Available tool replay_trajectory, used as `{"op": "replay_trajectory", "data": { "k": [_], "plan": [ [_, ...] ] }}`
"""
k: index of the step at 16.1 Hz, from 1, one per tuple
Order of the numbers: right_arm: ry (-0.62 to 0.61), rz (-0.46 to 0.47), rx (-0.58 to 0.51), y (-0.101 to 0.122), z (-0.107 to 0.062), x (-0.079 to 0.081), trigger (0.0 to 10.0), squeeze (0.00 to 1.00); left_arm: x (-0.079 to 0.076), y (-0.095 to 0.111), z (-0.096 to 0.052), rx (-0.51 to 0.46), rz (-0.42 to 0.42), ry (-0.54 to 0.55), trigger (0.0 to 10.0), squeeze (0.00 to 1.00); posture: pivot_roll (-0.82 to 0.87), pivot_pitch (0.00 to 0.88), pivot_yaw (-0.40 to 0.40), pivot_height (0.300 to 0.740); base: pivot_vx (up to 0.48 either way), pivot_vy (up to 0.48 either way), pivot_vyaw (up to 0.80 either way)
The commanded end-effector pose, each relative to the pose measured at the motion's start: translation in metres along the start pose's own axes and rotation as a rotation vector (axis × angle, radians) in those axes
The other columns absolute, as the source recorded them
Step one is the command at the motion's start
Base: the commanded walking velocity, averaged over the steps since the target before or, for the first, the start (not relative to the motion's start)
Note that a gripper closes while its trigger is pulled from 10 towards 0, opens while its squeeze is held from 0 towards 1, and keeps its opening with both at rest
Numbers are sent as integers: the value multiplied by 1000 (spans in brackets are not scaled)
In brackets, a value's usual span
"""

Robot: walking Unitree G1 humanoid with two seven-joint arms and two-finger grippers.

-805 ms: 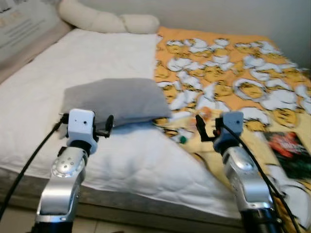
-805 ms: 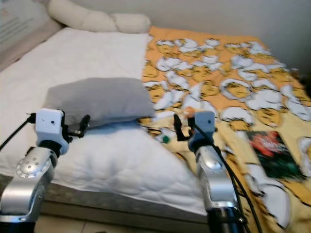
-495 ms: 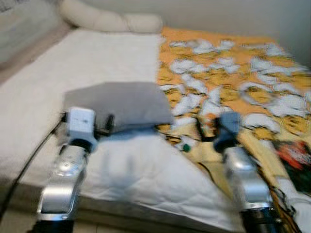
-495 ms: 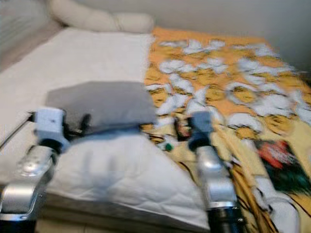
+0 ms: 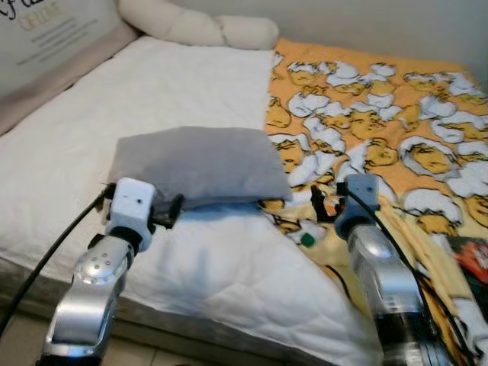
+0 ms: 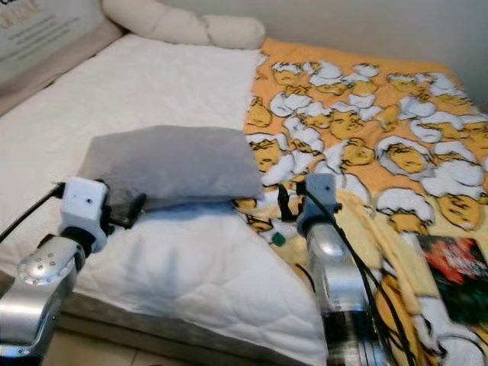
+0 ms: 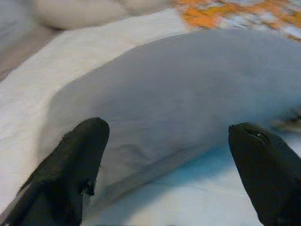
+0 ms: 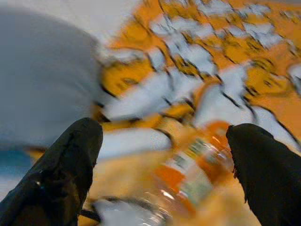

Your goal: Clean up the room

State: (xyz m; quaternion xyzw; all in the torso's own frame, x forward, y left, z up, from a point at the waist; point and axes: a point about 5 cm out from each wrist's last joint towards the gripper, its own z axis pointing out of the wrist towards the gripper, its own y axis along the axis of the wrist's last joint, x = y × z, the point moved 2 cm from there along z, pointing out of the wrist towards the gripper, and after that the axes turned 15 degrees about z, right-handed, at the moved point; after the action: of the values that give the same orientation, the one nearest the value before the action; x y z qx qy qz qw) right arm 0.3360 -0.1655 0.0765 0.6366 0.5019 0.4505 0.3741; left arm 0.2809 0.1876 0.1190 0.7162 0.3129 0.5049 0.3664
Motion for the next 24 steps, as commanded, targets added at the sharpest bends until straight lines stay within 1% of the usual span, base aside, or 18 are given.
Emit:
{"op": "replay_trajectory", "data": {
  "k": [1,2,3,4,5,7,8,9,10,11,12,13,14,16,18,19,21,24],
  "plan": [
    [-86,-8,45,1,12,-11,10000,118,-8,5,3,-13,44,-123,10000,0,-45,0,-39,740,0,0,0],
    [-145,8,89,2,23,-17,10000,1000,-13,6,4,-16,112,-232,10000,0,-36,0,-36,740,0,0,0],
    [-160,0,104,4,29,-19,10000,1000,-15,6,4,-19,139,-278,10000,0,-32,0,-35,740,0,0,0],
    [-134,2,105,7,33,-17,10000,1000,-15,7,4,-25,158,-314,10000,0,-27,0,-34,740,0,0,0],
    [-113,1,115,13,40,-11,10000,1000,-14,9,2,-40,196,-385,10000,0,-19,0,-27,740,0,0,0],
    [-116,-5,144,15,45,-9,10000,1000,-11,13,-1,-51,227,-440,10000,0,-14,0,-19,740,0,0,0],
    [-128,-13,155,14,46,-10,10000,1000,-10,14,-2,-52,235,-453,10000,0,-14,0,-19,740,0,0,0],
    [-199,-41,185,11,46,-17,10000,1000,-9,16,-4,-57,260,-496,10000,0,-3,0,-21,740,0,0,0],
    [-228,-27,219,8,46,-21,10000,1000,-10,18,-7,-65,270,-531,10000,0,3,0,-22,740,0,0,0],
    [-239,-6,230,5,45,-22,10000,1000,-11,18,-8,-66,274,-545,10000,0,6,0,-21,740,0,0,0],
    [-270,26,242,1,44,-23,10000,380,-13,19,-12,-67,283,-583,10000,0,9,0,-22,740,0,0,0],
    [-272,56,242,0,44,-23,10000,0,-13,19,-13,-67,288,-594,10000,0,12,0,-21,740,0,0,0],
    [-256,118,261,-6,44,-18,10000,0,-12,18,-16,-62,293,-604,10000,0,16,0,-22,740,0,0,0],
    [-251,136,292,-16,42,-15,10000,0,-11,16,-18,-53,295,-612,10000,0,24,0,-23,740,0,0,0],
    [-271,162,336,-28,38,-17,10000,0,-14,16,-21,-46,297,-627,10000,0,34,0,-24,740,0,0,0],
    [-295,181,361,-35,35,-21,10000,0,-14,15,-23,-43,298,-634,10000,0,41,0,-26,740,0,0,0],
    [-321,189,373,-39,33,-26,10000,0,-14,14,-25,-36,298,-639,10000,0,53,0,-28,740,0,0,0],
    [-330,156,380,-39,31,-33,10000,0,-10,15,-32,-21,299,-639,10000,0,103,0,-34,740,0,0,0]
  ]
}}
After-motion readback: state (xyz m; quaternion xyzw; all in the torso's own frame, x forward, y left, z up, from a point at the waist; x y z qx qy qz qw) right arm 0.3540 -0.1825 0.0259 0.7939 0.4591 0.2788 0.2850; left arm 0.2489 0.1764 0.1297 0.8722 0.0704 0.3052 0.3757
